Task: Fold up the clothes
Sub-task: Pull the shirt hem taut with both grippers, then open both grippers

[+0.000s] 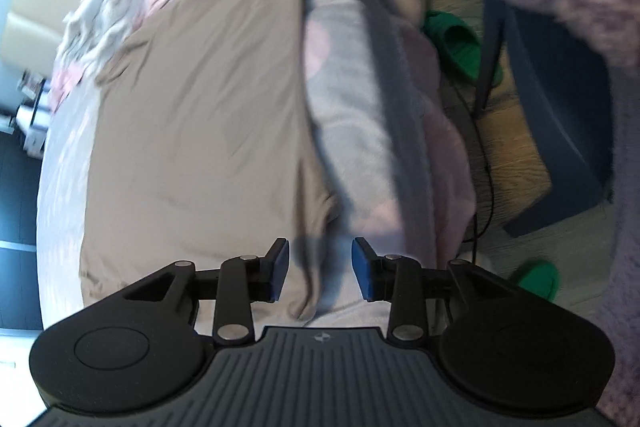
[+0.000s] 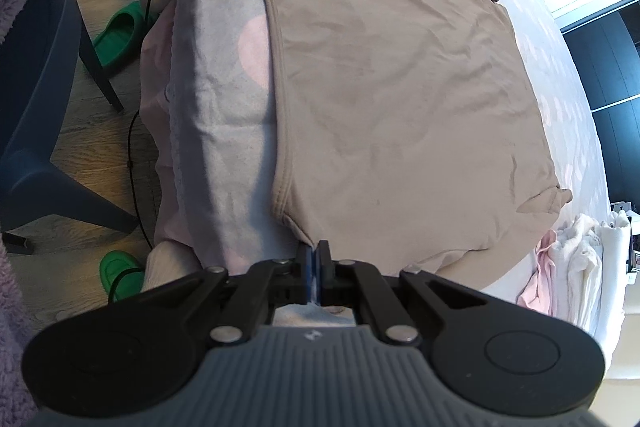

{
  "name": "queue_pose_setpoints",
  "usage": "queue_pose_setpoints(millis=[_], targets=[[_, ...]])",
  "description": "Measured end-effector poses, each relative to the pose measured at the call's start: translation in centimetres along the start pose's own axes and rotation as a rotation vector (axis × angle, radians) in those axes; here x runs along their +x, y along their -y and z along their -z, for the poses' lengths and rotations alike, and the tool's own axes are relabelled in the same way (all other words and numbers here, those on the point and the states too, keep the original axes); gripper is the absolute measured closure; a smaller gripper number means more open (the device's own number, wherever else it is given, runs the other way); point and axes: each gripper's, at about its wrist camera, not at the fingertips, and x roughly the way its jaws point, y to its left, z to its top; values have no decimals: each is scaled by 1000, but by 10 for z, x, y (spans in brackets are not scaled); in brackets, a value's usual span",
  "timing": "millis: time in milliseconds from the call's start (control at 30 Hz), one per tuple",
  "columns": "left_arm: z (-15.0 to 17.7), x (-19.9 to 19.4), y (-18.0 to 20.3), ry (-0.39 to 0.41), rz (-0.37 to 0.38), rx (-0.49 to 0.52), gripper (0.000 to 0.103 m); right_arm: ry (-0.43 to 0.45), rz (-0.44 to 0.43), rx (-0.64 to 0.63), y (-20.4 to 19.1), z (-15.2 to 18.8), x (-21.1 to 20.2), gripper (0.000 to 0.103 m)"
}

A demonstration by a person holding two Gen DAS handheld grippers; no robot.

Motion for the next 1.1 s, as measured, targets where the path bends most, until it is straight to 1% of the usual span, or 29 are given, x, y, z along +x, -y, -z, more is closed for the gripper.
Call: queue_pose_setpoints(millis=[133, 300, 367, 433, 467, 700, 833, 1000, 1100], targets=[[1, 11, 0, -42, -14, -5, 79, 0, 2, 3, -1, 0, 0, 101], [-1, 21, -3, -50, -7, -21, 81, -2, 6, -3, -2, 0, 1, 100], [-2, 24, -6, -48, -4, -24, 85, -3, 9, -2, -2, 0, 1, 100], [-2, 25, -10, -51, -3, -48, 100, -6, 12, 0, -3, 0, 2, 100], [-3, 25, -12, -53, -10, -58, 101, -7, 14, 1, -3, 0, 2, 100], [-1, 4, -23, -43, 15, -118, 103, 22, 33, 6, -4, 3, -6, 101], [-2, -15, -33, -31, 55, -135, 103, 35, -8, 2, -1, 4, -14, 101], [-8, -34, -38, -18, 121, -140, 103, 46, -52, -33, -4, 2, -24, 101], [-11, -39, -35, -21, 159, -122, 103, 48, -89, -33, -6, 2, -28, 101]])
